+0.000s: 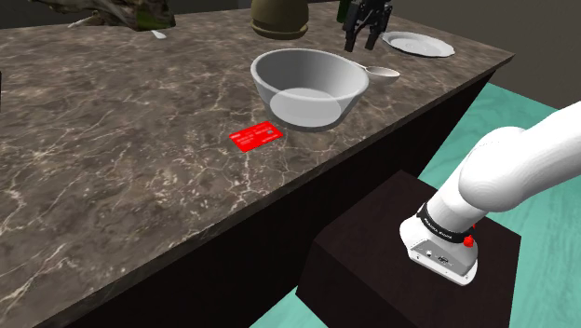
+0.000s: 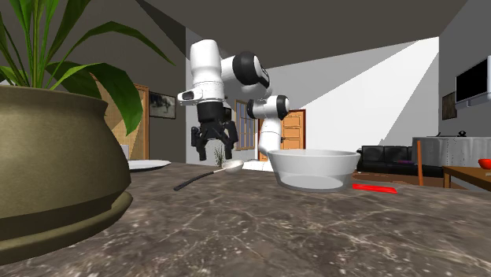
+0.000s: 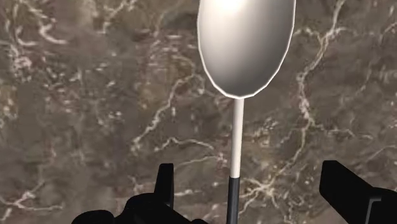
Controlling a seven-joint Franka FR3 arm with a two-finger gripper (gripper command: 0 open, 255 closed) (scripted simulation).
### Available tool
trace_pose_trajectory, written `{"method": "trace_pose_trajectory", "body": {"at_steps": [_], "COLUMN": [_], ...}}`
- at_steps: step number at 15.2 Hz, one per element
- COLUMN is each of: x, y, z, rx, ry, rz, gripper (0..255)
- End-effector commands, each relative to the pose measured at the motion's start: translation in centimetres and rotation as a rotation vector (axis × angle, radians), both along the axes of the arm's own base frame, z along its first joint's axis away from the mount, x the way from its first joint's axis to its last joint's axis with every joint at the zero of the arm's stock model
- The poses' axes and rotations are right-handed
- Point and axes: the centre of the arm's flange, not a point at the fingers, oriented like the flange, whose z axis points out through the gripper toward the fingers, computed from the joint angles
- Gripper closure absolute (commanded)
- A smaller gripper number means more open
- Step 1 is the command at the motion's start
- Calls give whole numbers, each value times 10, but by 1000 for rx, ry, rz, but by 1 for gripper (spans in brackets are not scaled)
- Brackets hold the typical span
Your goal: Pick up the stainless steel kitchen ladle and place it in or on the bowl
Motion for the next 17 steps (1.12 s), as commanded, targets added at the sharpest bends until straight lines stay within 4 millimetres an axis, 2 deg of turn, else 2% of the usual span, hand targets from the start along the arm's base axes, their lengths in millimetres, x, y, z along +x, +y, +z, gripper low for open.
{"method": "trace_pose_trajectory", "body": {"at_steps": [1,7,15,16,17], "x": [3,3,3,3,3], "y": [-3,1,1,1,1], "z": [-7,-37,-37,-37,-37], "rx": [11,11,11,11,11], "ry": [-6,-6,-6,-6,-6], "rz": [-8,-8,-8,-8,-8], "gripper": [0,0,0,255,255]}}
